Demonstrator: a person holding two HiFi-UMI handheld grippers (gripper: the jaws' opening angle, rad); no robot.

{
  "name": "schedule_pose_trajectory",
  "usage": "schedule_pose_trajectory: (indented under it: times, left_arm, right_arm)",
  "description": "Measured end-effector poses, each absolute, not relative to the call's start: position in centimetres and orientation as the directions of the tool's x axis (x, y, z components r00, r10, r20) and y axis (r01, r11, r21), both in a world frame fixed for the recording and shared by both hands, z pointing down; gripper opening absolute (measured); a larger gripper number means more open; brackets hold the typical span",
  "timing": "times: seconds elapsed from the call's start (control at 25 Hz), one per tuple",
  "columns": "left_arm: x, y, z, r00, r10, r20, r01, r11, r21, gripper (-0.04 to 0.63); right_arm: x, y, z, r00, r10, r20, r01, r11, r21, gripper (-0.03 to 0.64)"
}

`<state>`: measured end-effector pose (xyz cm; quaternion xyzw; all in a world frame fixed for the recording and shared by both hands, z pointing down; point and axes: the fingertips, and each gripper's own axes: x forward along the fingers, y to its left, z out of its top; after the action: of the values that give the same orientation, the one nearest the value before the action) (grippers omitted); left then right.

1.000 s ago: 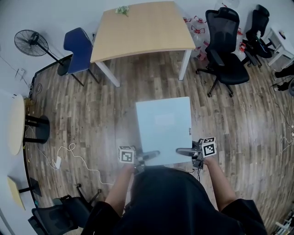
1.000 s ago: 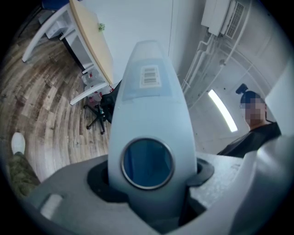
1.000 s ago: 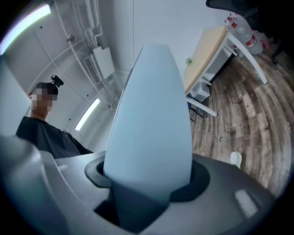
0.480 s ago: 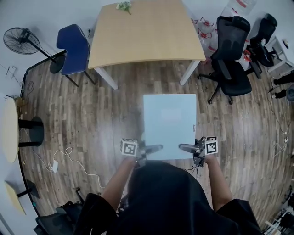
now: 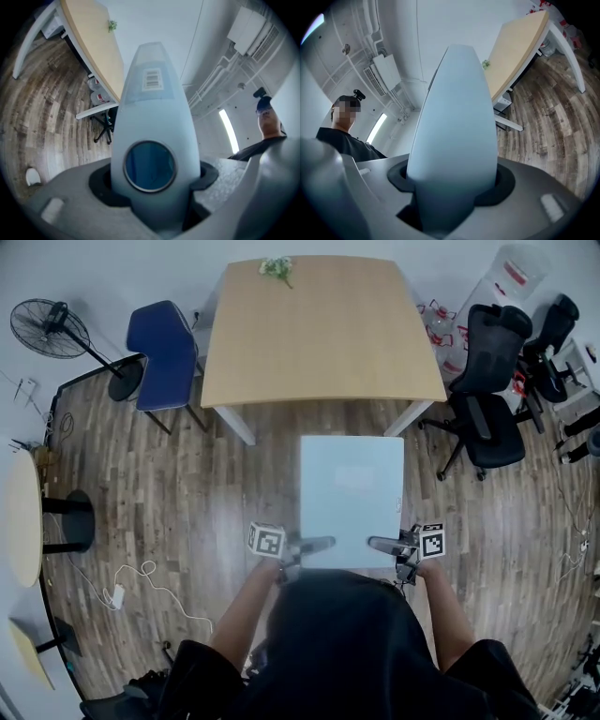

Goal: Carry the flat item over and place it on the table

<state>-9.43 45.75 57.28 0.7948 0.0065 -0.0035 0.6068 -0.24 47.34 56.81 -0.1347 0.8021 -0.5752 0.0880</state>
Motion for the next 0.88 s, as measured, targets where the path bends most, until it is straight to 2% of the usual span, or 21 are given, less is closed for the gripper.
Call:
schedule_pose_trajectory:
  times: [0.28,0.88]
  left_arm:
    - [-12.8,39.0,57.0,1.0,0.02,-0.016,0.021,-0.267,0.964,0.325]
    - [-11.9,27.6,58.3,0.998,-0.054,0.025,-0.039,-0.27,0.962,0.326]
  right_arm:
    - [-3.7,40.6,56.4,-0.945,-0.328,0.013,-0.119,0.306,-0.945,0.29]
    - [-2.7,28.8,58.2,-0.964,-0.266,-0.012,-0.071,0.302,-0.951,0.29]
